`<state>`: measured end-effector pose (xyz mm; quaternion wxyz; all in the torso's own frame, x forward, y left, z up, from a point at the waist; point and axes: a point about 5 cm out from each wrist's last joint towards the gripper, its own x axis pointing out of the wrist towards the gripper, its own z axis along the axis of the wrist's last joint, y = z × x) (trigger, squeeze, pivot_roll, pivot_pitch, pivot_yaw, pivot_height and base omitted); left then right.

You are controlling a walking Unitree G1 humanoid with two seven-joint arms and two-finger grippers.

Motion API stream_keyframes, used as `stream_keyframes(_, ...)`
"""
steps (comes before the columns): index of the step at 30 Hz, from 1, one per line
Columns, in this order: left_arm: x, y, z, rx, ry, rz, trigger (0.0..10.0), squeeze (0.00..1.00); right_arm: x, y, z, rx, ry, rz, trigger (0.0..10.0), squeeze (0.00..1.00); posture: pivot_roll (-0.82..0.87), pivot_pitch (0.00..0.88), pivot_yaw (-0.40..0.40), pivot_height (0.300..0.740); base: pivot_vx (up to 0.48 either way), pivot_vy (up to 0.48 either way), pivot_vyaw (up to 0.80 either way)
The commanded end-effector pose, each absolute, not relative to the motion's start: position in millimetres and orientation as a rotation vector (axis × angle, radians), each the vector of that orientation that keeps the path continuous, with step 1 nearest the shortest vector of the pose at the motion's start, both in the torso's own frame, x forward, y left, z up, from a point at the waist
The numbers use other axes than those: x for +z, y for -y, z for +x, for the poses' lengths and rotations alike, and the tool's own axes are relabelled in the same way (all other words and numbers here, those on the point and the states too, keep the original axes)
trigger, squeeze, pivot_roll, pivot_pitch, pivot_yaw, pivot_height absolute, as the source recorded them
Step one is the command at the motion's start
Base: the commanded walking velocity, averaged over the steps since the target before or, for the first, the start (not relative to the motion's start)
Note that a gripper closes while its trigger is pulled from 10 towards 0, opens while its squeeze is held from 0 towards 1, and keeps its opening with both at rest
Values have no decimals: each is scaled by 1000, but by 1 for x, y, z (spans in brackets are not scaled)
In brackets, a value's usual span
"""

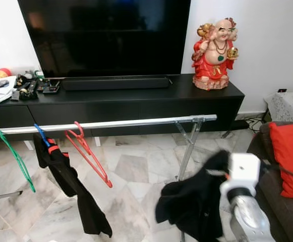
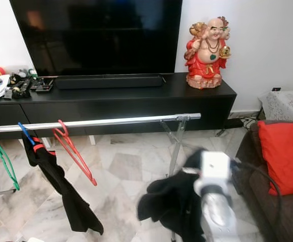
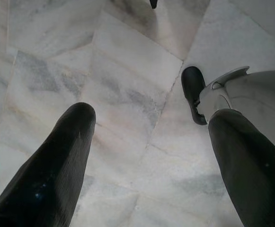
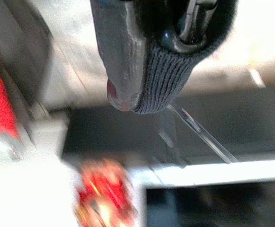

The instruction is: Hang hanger

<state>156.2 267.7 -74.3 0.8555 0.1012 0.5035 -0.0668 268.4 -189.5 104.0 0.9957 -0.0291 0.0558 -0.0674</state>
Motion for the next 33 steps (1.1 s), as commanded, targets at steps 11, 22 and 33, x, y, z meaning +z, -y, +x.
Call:
stream_keyframes(11, -73, -271, 156, -134, -1052, 221, 10000, 0, 99, 185, 266, -163, -116, 28, 10000, 0, -7, 2, 41, 740, 0, 0, 0)
stream_keyframes(22, -73, -271, 156, -114, -1043, 205, 10000, 0, 91, 183, 260, -127, -130, -9, 10000, 0, 1, 4, 37, 740, 0, 0, 291)
stream_keyframes(33, -73, -272, 156, -111, -1049, 211, 10000, 0, 88, 180, 259, -102, -137, 9, 10000, 0, 1, 5, 35, 740, 0, 0, 800)
